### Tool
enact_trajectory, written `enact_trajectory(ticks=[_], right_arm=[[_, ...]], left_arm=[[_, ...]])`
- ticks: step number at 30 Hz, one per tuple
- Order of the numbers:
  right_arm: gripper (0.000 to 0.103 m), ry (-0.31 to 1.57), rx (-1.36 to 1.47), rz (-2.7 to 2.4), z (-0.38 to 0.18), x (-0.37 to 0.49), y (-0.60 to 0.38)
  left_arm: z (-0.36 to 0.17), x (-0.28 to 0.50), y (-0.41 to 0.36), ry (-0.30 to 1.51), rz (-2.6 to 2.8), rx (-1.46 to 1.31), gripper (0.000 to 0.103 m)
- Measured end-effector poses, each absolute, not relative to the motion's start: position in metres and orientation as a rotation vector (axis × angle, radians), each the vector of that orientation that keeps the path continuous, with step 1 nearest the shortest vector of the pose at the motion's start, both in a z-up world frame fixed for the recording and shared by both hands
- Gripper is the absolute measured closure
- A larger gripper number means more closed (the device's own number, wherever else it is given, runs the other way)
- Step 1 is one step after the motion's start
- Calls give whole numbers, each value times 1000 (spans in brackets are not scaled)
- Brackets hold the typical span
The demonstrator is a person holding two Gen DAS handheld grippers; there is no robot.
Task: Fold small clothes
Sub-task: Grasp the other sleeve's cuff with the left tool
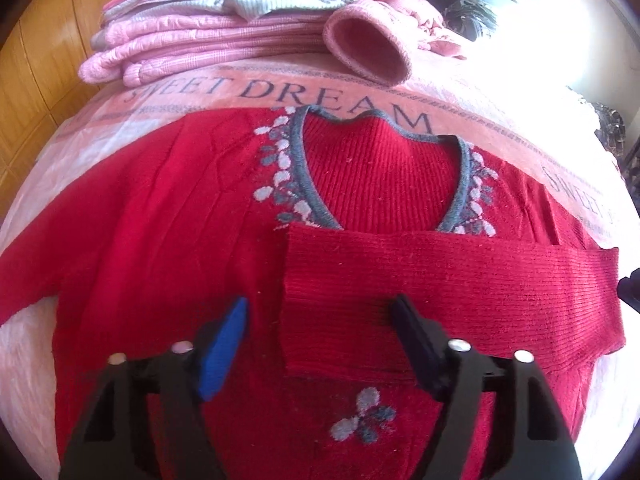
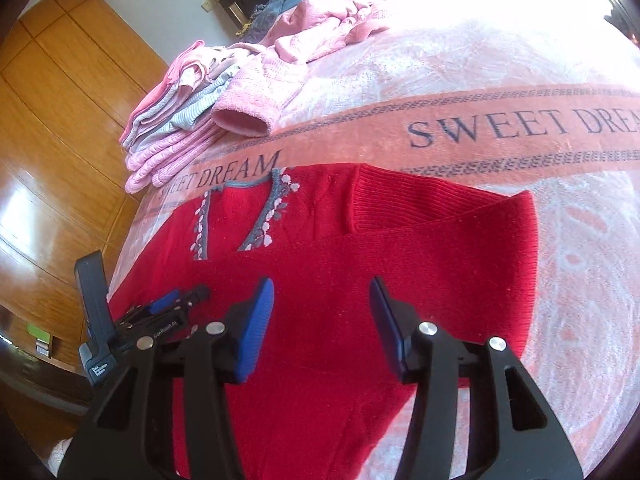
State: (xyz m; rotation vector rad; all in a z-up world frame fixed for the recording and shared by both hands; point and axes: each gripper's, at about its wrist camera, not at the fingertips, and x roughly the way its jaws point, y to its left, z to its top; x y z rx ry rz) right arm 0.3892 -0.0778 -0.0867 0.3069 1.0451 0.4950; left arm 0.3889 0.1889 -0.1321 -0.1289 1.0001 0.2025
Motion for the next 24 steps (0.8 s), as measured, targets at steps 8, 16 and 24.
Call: enact_trajectory(ticks=[8, 16, 24], right_arm=[[54, 1029, 345, 475, -85, 391, -86], [54, 1045, 385, 486, -91, 399, -80], [56, 1156, 351, 419, -133, 405, -69]], left_arm=[[-92, 377, 202, 851, 100, -243, 97], [-52, 368, 276, 716, 241, -273, 97], [-129, 381, 317, 908, 308, -304, 95]])
